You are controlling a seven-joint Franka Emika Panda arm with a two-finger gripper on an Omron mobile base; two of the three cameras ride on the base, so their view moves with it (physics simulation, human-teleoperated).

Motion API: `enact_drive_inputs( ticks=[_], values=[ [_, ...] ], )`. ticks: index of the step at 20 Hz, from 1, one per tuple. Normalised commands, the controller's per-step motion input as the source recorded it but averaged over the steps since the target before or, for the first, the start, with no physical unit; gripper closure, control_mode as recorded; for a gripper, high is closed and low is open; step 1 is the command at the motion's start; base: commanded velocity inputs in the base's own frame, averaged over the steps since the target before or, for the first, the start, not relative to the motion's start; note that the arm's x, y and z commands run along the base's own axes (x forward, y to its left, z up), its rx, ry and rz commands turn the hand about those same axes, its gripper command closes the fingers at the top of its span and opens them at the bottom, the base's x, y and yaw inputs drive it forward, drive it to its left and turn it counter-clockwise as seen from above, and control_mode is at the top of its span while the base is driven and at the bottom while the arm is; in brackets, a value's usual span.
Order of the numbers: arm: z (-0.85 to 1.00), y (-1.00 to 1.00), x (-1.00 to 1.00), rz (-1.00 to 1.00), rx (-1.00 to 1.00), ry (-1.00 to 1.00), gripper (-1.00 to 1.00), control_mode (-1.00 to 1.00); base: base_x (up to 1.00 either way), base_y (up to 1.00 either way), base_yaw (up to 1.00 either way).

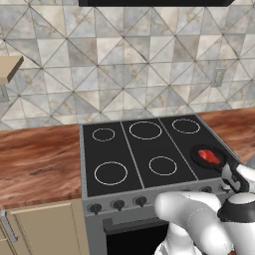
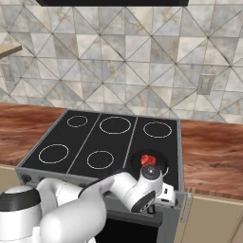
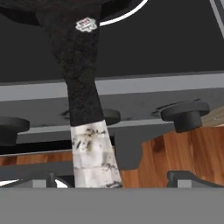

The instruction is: Pick up the pan with the steak in it and place it on the dining table. Then place the steak on the plate.

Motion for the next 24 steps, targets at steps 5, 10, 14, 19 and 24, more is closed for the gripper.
enact_drive_inputs(
  ticks=[5,10,14,19,24],
  values=[
    [-0.33,-0.03,0.02,0.0,0.0,0.0,-1.0,-1.0,0.0,0.0,0.0],
    [-0.09,0.0,0.01,0.0,0.0,0.0,1.0,-1.0,0.0,0.0,0.0],
    [0.0,0.0,0.0,0.0,0.0,0.0,1.0,-1.0,0.0,0.0,0.0],
    [0.12,0.0,0.0,-0.01,0.02,0.0,1.0,-1.0,0.0,0.0,0.0],
    [0.5,0.0,-0.03,-0.01,0.05,0.0,1.0,-1.0,0.0,0.0,0.0]
  ],
)
